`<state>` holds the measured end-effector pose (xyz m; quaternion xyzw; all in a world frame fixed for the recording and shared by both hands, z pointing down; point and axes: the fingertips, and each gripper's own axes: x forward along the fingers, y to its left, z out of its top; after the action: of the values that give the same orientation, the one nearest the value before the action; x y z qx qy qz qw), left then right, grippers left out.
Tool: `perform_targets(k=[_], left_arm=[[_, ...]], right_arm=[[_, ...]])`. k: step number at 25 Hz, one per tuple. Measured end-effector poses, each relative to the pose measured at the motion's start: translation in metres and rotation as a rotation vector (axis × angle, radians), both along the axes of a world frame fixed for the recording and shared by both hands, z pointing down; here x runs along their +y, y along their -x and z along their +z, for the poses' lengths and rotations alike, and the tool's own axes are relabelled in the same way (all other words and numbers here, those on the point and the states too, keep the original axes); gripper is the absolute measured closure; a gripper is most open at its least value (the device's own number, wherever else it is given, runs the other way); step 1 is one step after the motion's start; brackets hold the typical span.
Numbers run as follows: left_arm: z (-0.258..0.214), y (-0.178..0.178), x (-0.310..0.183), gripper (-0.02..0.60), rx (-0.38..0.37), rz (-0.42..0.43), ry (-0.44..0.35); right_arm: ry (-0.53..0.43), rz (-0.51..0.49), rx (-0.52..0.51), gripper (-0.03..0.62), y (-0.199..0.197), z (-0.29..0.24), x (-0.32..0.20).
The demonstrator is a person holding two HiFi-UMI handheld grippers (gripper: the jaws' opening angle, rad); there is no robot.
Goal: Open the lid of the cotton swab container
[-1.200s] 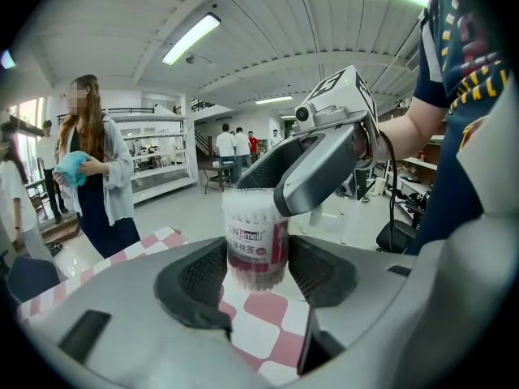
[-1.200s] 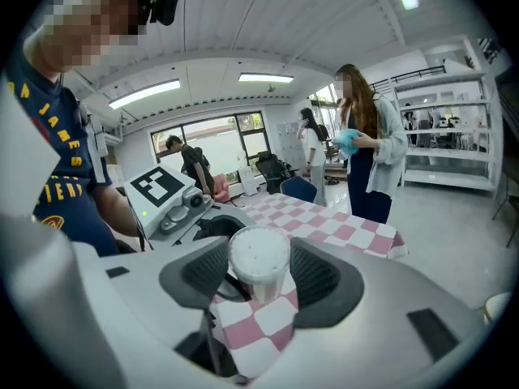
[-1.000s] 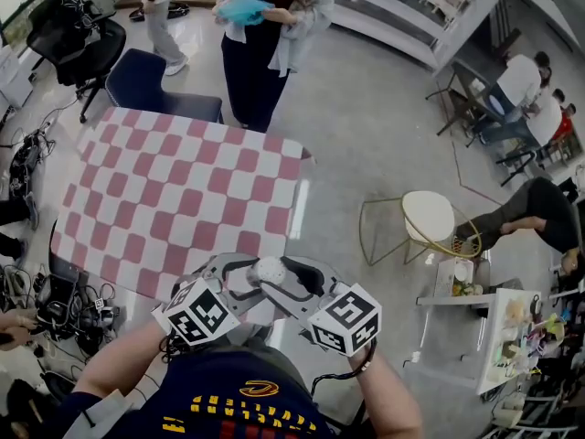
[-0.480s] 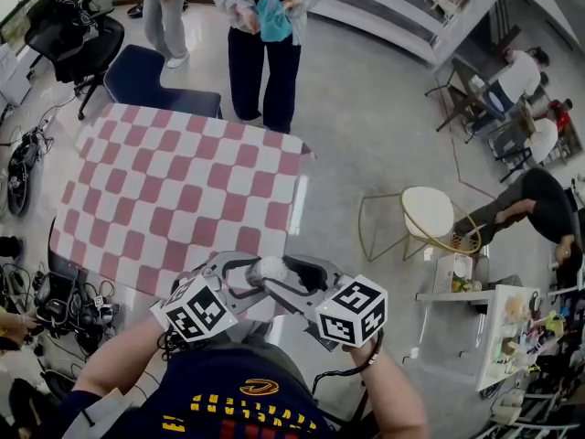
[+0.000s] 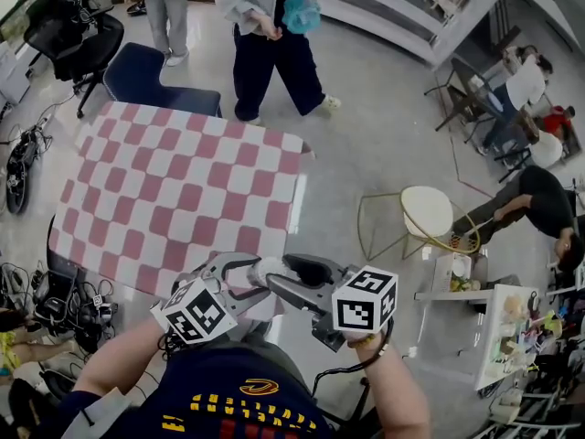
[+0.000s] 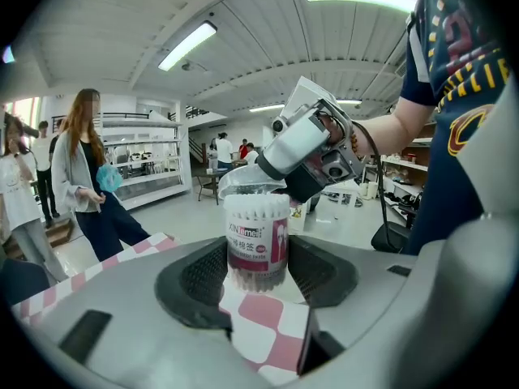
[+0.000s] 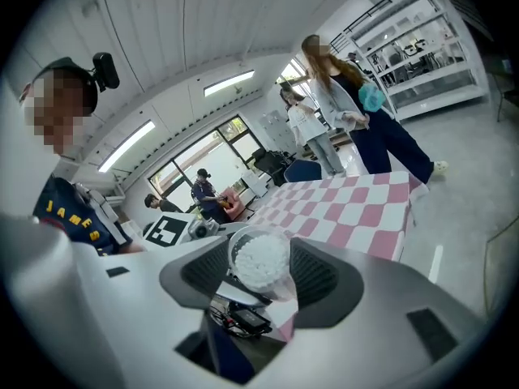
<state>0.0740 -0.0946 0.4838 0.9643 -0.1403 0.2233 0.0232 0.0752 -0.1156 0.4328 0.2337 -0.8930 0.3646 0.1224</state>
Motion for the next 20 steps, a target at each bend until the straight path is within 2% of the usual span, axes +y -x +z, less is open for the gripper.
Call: perform_targets(k=[5,11,20], left_arm=[[-0.008,0.0,0.001,0.345,0.05,0.004,0.008],[-0.012,0.002,0.001,0.345,0.074,-0.003,0.019],[-0.012,0.009,0.004,0.345,0.084,-0.021,0.031]], right_arm=[[0.089,-0.003,-0.075,0.356,-0.001,-0.009,-0.004],[-0.073,0.041,-0.016,0.355,-0.008,-0.031,-0.021],[-0.098,0.116,-0.011,0.355,-0.027,-0.041,-0.044]])
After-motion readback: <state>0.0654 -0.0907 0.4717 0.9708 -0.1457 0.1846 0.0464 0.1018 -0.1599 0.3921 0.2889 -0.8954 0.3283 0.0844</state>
